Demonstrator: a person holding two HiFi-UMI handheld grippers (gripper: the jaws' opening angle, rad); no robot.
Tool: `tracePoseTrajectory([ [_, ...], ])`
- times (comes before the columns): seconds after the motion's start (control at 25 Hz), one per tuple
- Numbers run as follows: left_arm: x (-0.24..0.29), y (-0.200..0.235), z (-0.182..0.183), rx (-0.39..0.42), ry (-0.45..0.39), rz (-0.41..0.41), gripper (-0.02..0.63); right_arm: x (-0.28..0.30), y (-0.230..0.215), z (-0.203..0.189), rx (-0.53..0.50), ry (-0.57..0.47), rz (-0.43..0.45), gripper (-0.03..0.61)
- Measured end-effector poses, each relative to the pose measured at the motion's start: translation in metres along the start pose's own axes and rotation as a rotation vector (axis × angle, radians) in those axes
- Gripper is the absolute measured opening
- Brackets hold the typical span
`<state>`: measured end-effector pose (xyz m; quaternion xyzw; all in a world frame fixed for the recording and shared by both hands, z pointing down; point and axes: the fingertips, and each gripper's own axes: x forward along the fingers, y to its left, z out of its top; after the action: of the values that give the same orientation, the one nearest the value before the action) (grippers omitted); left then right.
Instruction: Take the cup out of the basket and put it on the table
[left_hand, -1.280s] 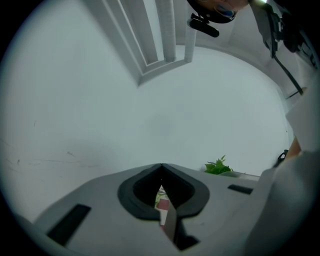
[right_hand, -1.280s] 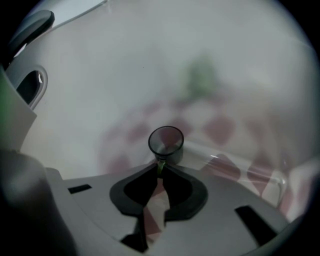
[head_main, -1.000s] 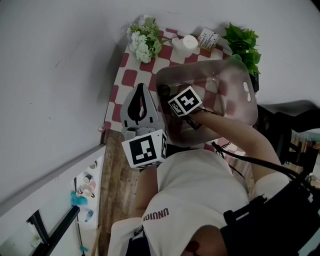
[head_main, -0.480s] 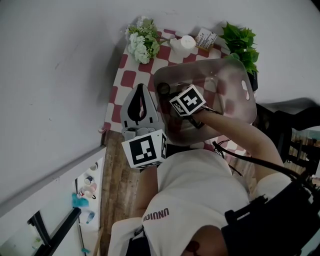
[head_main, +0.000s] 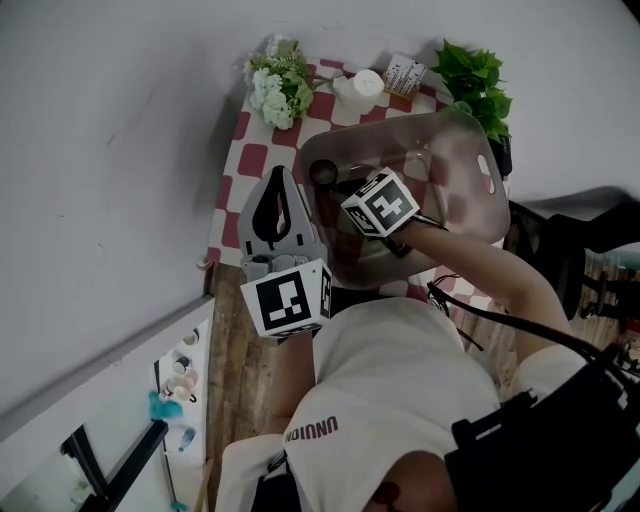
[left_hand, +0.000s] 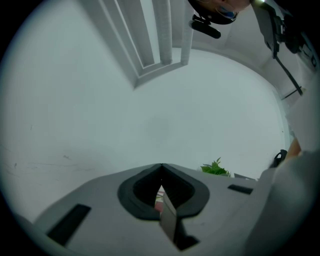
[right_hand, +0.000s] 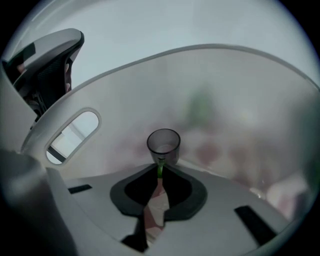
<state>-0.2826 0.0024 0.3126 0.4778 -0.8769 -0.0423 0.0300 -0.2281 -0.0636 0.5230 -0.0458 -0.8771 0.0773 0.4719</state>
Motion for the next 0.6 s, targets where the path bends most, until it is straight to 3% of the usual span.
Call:
tracePoseTrajectory([
  [0.6,-0.001,-0.015,0.007,0.023,-0.016,-0.049,0.012,-0.035,0.010,0.012,-0.046,-0.106,-0.015,0.044],
])
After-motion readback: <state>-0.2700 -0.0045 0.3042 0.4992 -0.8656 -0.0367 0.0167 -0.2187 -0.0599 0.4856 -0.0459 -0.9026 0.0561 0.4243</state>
